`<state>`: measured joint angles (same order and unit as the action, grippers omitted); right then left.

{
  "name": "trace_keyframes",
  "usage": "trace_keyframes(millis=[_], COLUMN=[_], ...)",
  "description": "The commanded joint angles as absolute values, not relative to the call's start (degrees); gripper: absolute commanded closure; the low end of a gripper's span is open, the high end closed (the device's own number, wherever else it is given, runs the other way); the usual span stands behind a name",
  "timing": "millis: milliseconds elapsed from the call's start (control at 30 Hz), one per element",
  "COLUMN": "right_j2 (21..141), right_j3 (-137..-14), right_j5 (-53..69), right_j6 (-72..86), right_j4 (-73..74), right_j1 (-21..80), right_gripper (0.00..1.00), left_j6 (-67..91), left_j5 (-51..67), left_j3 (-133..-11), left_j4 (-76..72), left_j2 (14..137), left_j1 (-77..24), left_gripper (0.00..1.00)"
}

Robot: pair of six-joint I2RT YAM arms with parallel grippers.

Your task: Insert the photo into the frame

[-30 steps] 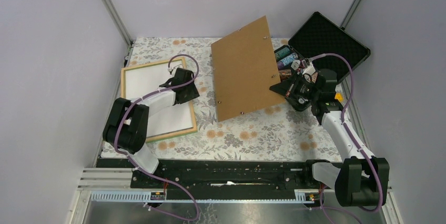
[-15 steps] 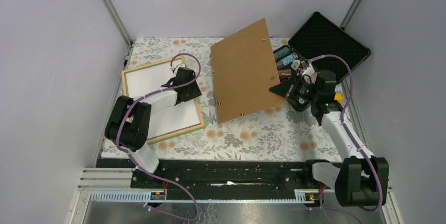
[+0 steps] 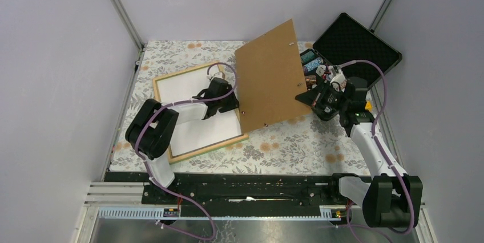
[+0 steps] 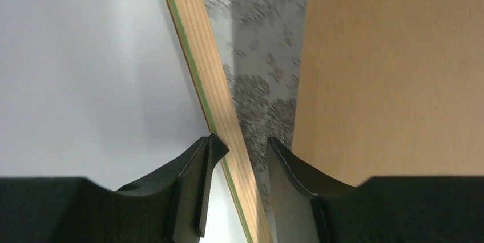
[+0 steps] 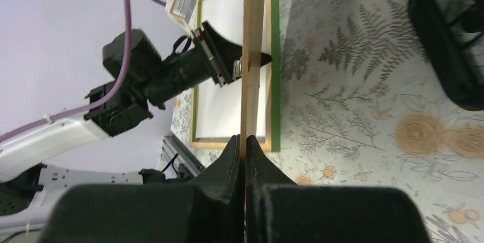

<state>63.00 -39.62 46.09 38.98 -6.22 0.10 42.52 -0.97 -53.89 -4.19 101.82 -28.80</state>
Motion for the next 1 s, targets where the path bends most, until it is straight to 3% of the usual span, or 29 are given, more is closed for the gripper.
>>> trace_keyframes(millis=[0,167,567,767,967], right_j2=[59.62,60.01,61.91,65.02,71.32], right_j3=[-44.33,-45.42,-44.29,-43.2,-43.15], right_j5=[44.36,44.69,52.13,51.98,46.69], right_j6=[35.39,33.9,42.25,51.39,58.42], right_j4=[-6.25,-3.92,-9.41,-14.8,-20.89], right_j1=[-1.82,-1.8,0.52,11.16,20.06], right_gripper=[1.0,1.0,1.0,1.0,1.0], left_j6=[42.11,37.71,31.18,28.83,25.74], left_j5=[5.69,5.39,4.22,3.65,-4.64], left_j3=[-54.65,-55.26,-53.93,-59.96,-64.82], left_j4=[-3.9,-0.79,19.24,31.32,41.46], left_j2=[101.46,92.09,65.1,58.0,55.13], left_j1=[-32.12,-32.17,-25.43,-24.87,-24.86], left_gripper=[0.52,0.35,0.08,0.04,0.01])
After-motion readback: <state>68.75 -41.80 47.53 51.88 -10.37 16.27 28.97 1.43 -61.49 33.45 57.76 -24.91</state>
